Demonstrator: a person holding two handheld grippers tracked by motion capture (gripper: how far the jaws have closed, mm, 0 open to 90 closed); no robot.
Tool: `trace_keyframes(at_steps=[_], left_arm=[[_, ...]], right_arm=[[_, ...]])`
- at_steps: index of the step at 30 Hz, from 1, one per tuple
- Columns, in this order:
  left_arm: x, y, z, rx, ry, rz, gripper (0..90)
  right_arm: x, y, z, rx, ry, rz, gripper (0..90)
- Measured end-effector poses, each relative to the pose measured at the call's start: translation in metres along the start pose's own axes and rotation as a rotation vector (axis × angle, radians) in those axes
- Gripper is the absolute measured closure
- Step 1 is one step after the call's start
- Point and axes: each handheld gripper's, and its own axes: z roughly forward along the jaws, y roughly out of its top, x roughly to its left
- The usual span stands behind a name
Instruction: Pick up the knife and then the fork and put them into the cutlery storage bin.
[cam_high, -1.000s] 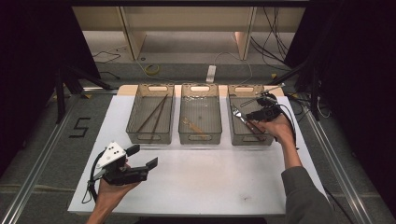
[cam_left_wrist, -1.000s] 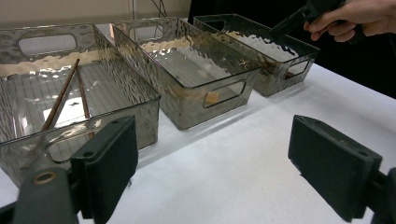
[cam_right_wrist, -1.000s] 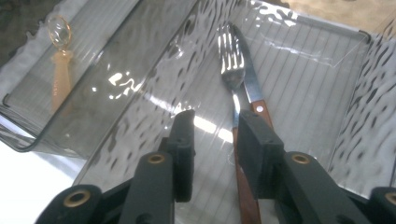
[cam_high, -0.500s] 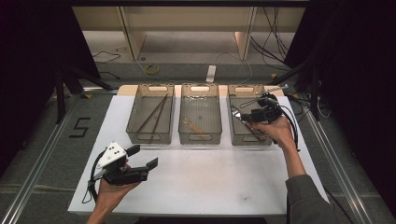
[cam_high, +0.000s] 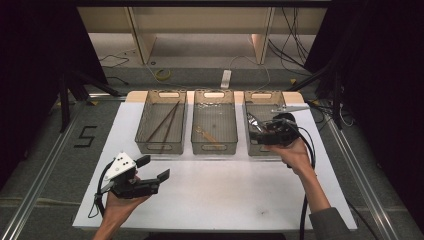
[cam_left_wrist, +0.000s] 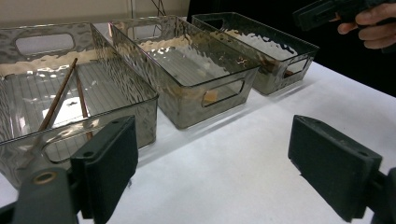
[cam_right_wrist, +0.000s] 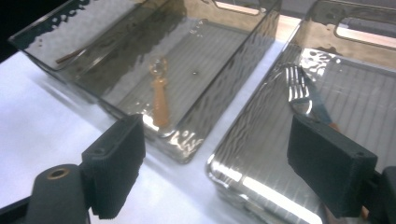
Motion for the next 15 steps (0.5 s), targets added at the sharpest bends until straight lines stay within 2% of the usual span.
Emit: trace_keyframes(at_steps=[9, 15], left_arm=[[0.0, 0.0, 0.001, 0.006, -0.008, -0.001, 15.5], [-0.001, 0.0, 0.002, 0.012, -0.018, -0.001, 15.3]], right_arm=[[0.018, -0.024, -0.004, -0.037, 0.018, -0.039, 19.9], [0.024, -0.038, -0.007, -0.061, 0.049, -0.043, 19.7]])
